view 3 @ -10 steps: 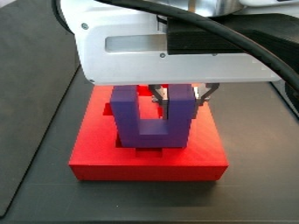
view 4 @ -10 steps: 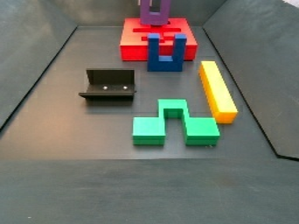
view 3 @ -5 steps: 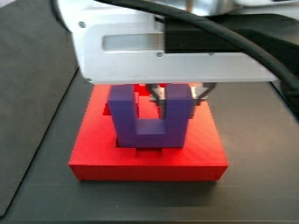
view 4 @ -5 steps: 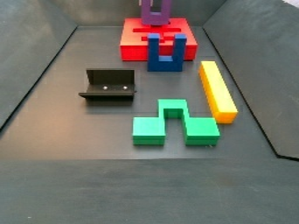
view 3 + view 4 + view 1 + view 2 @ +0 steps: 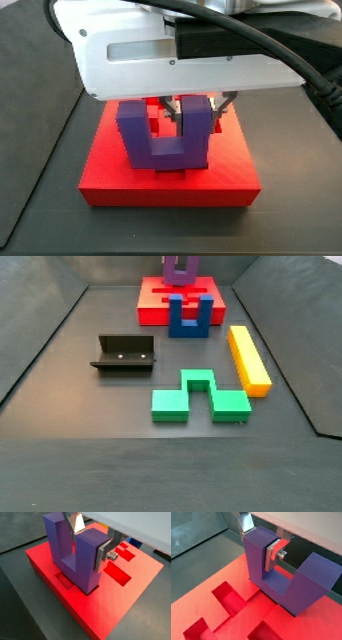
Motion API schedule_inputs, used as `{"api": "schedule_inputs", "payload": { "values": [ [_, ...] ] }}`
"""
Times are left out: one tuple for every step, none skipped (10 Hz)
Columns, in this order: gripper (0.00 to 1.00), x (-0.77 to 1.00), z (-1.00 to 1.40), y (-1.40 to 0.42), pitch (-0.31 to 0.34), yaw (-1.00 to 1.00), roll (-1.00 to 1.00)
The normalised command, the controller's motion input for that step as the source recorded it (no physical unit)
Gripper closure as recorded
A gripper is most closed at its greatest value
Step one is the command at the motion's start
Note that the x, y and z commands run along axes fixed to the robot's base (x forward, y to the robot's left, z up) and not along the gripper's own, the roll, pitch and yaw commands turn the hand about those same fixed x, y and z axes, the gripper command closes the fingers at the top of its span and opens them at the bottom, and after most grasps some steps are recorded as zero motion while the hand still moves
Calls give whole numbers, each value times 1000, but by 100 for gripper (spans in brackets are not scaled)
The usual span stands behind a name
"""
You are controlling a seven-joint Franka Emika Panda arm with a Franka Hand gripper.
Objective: Pick up the purple object. Move up. Place the purple object on the fixture. Regrasp the purple object. Move to above the board. Insert the purple object.
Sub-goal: Insert the purple object.
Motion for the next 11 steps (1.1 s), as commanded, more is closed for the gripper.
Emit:
{"api": "schedule_inputs", "payload": {
  "values": [
    [100, 126, -374, -334, 24, 0, 254],
    [100, 211, -357, -189, 59, 0, 169],
    [100, 377, -294, 0, 124, -57, 70],
    [100, 614, -329, 120, 139, -51, 0],
    [100, 840, -520, 100, 126, -60, 0],
    [100, 851, -543, 94, 143, -66, 0],
    [100, 669, -451, 9, 127, -46, 31],
    [100, 111, -149, 0, 131, -86, 0],
    [100, 0, -183, 0, 117, -74, 0],
    [100, -46, -266, 0, 106, -14, 0],
    [100, -83, -263, 0, 91, 0, -91]
  ]
}}
